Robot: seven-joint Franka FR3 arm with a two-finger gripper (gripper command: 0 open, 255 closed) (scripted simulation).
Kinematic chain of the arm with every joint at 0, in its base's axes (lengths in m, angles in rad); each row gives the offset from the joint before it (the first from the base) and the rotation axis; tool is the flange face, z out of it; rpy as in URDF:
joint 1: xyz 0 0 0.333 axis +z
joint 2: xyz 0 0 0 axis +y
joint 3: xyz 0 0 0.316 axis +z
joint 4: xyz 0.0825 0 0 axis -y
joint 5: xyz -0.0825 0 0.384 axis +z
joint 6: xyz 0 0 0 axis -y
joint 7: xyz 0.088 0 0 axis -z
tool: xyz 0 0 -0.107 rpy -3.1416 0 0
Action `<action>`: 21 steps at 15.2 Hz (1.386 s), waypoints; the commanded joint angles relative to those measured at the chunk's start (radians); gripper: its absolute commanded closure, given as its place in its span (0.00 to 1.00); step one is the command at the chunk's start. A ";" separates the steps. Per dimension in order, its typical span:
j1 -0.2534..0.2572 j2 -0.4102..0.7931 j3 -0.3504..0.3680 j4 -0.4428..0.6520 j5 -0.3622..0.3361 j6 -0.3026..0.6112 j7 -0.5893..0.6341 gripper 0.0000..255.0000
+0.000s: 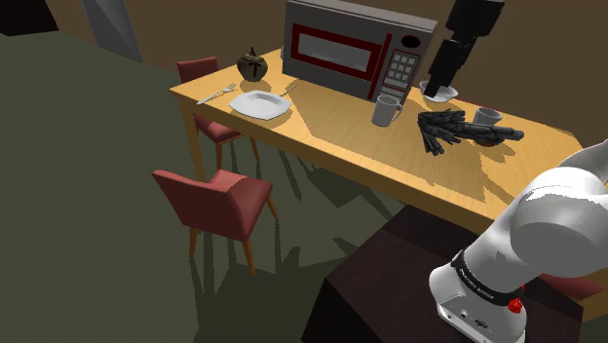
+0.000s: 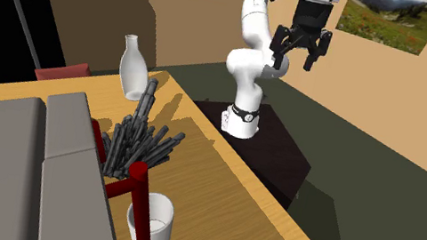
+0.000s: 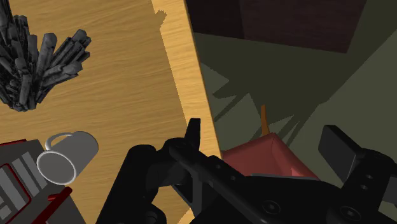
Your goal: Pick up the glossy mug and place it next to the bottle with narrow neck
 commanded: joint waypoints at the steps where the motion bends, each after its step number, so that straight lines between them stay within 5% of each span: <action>1: 0.000 0.000 0.000 0.000 0.000 0.000 0.000 0.00; 12: -0.042 0.311 -0.156 0.048 -0.082 0.263 -0.132 0.00; 21: -0.062 0.627 -0.270 0.199 -0.060 0.428 -0.255 0.00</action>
